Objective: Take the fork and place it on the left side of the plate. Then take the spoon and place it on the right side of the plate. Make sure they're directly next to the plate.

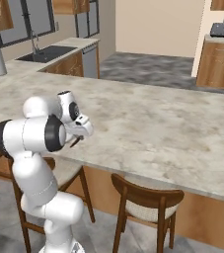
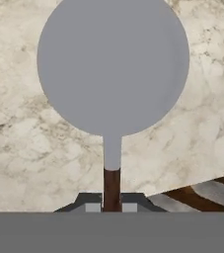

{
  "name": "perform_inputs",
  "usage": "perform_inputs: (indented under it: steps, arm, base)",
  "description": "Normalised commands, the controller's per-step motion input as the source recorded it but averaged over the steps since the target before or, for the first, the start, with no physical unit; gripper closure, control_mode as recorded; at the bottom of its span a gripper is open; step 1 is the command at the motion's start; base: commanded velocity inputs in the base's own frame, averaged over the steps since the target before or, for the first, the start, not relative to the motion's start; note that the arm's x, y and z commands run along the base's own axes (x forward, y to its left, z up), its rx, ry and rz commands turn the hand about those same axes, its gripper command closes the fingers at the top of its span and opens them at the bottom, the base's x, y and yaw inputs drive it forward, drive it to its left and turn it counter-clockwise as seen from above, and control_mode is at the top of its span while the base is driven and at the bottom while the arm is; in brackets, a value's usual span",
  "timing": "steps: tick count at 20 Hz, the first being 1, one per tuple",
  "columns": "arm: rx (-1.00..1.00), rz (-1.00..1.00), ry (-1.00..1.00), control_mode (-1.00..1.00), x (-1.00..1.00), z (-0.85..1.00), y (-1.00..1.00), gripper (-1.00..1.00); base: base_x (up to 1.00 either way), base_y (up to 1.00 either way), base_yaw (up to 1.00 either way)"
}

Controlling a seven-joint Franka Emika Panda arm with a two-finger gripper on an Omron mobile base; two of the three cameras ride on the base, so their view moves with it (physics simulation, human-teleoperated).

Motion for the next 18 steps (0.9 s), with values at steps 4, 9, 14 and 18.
perform_inputs:
  steps: [4,9,14,18]
  arm:
    - [0.17,0.08,-0.14,-1.00,0.33,-0.32,0.00,1.00]
    - [0.23,0.04,-0.18,-1.00,0.36,-0.21,0.00,1.00]
    - [0.12,0.00,-0.14,-1.00,0.30,-0.25,0.17,1.00]
    - [0.03,0.00,-0.02,-1.00,0.34,-0.28,0.20,1.00]
  base:
    - [0.00,0.00,0.00]
    - [0.00,0.00,0.00]
    - [0.00,0.00,0.00]
    - [0.00,0.00,0.00]
